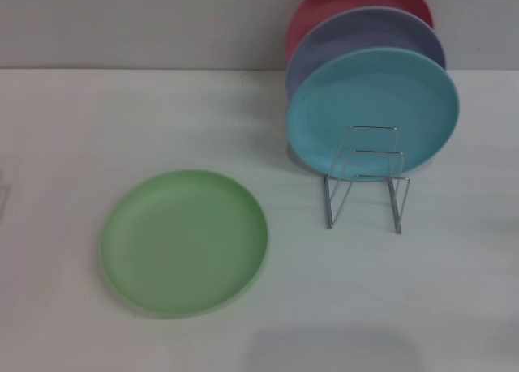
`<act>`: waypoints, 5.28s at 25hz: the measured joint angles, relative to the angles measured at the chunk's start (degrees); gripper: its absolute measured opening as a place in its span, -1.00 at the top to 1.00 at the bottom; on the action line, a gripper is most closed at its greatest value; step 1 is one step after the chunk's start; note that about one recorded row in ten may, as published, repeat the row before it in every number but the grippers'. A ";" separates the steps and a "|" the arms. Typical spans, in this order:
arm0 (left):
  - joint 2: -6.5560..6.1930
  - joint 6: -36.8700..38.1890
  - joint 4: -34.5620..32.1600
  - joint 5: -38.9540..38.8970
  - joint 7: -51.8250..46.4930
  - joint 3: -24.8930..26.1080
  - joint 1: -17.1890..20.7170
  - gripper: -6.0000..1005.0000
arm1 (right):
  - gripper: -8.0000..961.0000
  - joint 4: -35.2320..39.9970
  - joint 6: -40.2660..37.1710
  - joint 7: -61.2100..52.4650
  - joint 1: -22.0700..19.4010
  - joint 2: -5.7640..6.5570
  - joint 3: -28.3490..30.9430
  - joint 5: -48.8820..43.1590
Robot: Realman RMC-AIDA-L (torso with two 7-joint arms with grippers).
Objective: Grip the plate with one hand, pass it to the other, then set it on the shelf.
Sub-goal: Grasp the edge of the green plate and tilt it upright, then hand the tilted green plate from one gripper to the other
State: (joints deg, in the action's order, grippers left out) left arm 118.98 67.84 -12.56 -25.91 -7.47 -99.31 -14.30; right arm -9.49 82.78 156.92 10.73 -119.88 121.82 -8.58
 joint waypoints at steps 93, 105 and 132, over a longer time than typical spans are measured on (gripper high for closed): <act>-0.59 -137.70 -67.07 2.70 21.50 8.65 -7.56 0.01 | -0.74 0.17 -2.36 -2.70 0.44 0.00 -1.41 -0.46; -0.67 -137.12 -67.37 3.15 21.86 8.32 -7.28 0.71 | -0.74 0.17 -2.36 -2.53 0.34 0.00 -1.41 -0.46; -0.72 -124.30 -88.08 2.28 25.28 9.01 1.88 0.92 | -0.74 -33.05 -9.11 -16.38 1.88 0.97 -22.41 -8.23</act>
State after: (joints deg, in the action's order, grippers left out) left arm 118.26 -56.46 -100.64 -23.64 17.81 -90.30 -12.42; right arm -42.54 73.67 140.54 12.60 -118.91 99.41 -16.82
